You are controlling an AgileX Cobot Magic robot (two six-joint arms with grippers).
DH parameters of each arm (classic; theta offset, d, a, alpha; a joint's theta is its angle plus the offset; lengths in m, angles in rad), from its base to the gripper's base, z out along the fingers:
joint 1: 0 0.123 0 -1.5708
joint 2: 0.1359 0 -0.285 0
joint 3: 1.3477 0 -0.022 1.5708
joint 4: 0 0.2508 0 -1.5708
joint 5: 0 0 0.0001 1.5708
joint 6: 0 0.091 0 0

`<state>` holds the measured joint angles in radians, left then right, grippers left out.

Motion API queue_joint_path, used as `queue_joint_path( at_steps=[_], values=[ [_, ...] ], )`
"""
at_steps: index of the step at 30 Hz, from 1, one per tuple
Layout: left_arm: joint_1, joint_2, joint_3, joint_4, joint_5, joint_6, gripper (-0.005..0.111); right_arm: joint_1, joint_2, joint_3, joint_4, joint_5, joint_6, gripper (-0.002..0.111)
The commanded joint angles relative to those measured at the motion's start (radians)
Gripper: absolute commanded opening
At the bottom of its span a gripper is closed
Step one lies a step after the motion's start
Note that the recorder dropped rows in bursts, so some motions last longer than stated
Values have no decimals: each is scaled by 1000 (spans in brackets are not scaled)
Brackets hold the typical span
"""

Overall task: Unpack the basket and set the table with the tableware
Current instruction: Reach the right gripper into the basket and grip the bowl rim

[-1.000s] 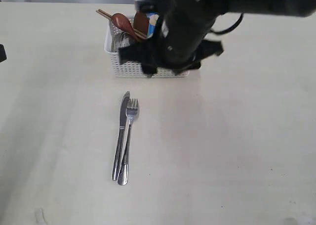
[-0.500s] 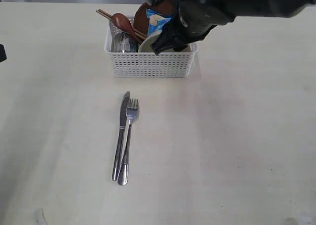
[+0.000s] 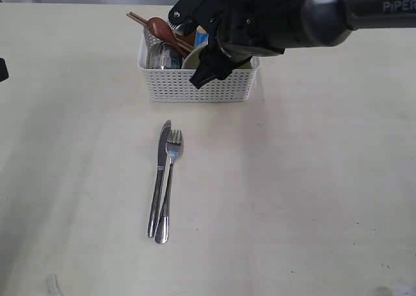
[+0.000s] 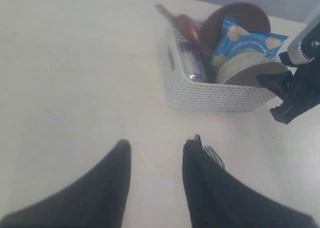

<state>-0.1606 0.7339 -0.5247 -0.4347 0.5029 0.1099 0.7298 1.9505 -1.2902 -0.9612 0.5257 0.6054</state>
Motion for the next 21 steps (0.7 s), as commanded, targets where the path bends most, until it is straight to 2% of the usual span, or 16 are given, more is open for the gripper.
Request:
queue_joint_path(
  at_steps=[1, 4, 11, 21],
  values=[
    [-1, -2, 5, -7, -4, 2, 34, -6, 26, -19, -44, 40, 8, 54],
    [-1, -2, 5, -7, -4, 2, 34, -6, 28, -30, -46, 43, 8, 43],
    [-1, -2, 5, -7, -6, 2, 34, -4, 26, -48, -61, 47, -6, 0],
    [-1, -2, 5, -5, -6, 2, 34, -4, -50, -72, -91, 145, -31, 0]
  ],
)
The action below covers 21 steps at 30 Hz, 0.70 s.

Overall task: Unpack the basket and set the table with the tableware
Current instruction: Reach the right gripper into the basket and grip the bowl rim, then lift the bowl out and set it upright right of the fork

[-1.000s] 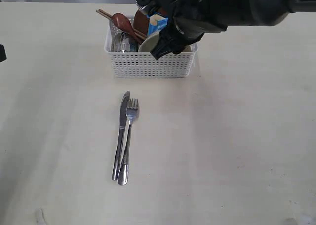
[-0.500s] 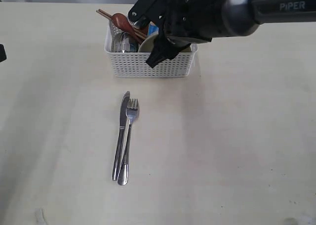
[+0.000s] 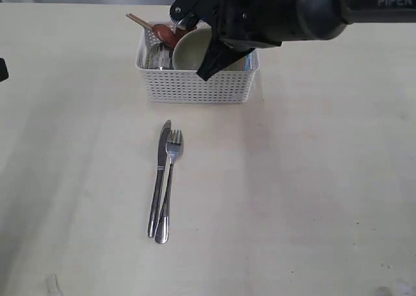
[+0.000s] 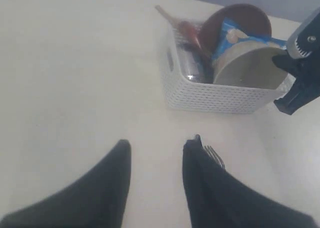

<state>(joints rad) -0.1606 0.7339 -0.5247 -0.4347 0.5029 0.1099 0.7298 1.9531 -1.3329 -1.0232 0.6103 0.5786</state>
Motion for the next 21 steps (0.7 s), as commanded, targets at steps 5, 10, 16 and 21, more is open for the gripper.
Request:
queue_joint_path(
  at_steps=[5, 10, 16, 21],
  values=[
    [-1, -2, 5, -3, -6, 2, 34, -4, -127, -45, -34, 102, 0, 0],
    [-1, -2, 5, 2, -6, 2, 34, -4, -206, -45, -4, 174, 0, 0],
    [-1, -2, 5, 2, -6, 2, 34, -58, -313, -45, 350, 221, -165, 0],
    [-1, -2, 5, 4, -4, 2, 34, -157, -348, -45, 773, 375, -390, 0]
  ],
)
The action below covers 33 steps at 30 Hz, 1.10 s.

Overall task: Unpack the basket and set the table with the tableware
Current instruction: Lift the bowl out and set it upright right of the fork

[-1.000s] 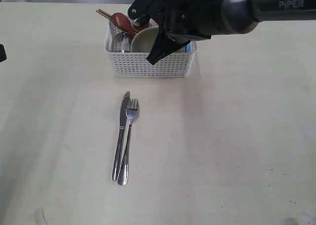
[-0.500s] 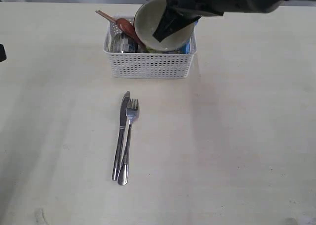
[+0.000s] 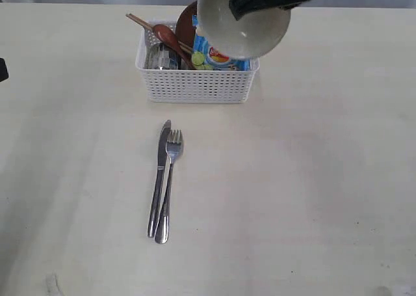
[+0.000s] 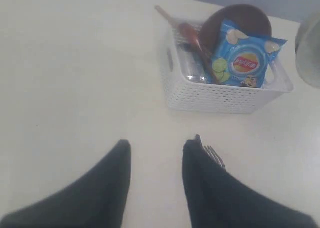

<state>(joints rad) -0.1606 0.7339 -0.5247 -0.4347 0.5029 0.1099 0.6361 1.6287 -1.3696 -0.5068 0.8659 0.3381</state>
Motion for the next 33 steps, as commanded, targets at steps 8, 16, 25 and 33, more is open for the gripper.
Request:
queue_joint_path(
  at_steps=[8, 16, 25, 33],
  values=[
    [-1, -2, 5, 15, 32, 2, 34, -88, -97, 134, 488, 242, -269, 0],
    [-1, -2, 5, 15, 57, 2, 34, -88, -140, 397, 817, 157, -398, 0],
    [-1, -2, 5, 17, 77, 16, 34, -88, -42, 517, 885, 5, -435, 0],
    [-1, -2, 5, 17, 72, 16, 34, -88, 24, 517, 915, -48, -440, 0]
  ],
)
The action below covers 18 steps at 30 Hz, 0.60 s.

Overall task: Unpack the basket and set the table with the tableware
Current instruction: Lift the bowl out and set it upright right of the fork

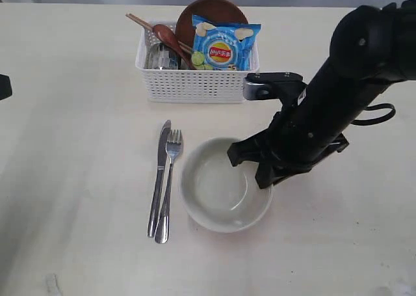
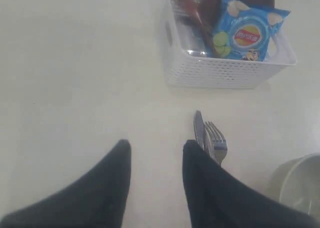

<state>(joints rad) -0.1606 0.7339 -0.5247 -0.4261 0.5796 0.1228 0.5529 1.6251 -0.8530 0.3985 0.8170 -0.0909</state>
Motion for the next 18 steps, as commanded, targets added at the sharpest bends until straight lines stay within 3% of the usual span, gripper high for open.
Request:
queue_joint_path(
  at_steps=[1, 14, 18],
  values=[
    [-1, -2, 5, 8, -4, 3, 34, -5, 35, 0, 10, 3, -15, 0],
    [-1, -2, 5, 8, 0, 6, 34, -5, 43, -7, 16, -14, -34, 0],
    [-1, -2, 5, 8, 12, 6, 34, -5, 43, -24, -151, -3, 91, 0]
  ],
)
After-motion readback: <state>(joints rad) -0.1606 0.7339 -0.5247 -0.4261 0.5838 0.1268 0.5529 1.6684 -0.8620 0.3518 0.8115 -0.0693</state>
